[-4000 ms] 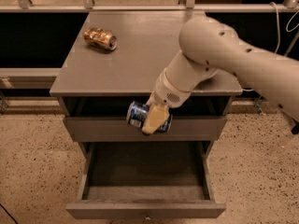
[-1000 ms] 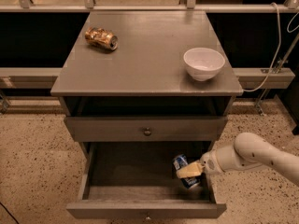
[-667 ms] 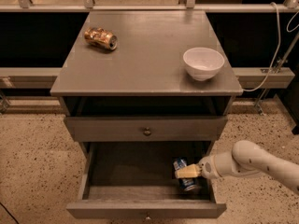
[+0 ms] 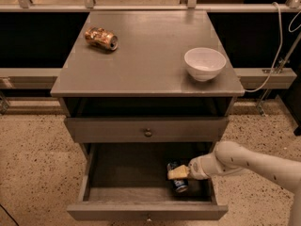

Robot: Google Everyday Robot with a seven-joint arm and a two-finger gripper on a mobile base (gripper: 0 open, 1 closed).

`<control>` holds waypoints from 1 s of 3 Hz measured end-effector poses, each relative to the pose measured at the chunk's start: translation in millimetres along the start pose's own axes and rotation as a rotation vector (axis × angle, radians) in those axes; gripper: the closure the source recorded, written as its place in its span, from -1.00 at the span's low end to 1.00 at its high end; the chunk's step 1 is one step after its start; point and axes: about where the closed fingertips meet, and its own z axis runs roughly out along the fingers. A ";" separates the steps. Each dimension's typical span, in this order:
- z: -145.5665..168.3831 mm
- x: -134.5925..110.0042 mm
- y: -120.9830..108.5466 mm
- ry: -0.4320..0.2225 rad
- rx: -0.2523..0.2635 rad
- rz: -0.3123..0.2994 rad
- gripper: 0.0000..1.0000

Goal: Place pepsi can into middle drawer

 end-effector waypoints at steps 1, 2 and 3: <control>19.3 -7.8 3.8 -0.019 -0.029 0.013 -0.39; 21.3 -6.4 5.0 -0.012 -0.030 0.012 -1.00; 21.3 -6.4 5.0 -0.012 -0.030 0.012 -1.00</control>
Offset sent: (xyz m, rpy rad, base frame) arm 0.0086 0.0135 -0.0089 0.0278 -0.0008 -0.0135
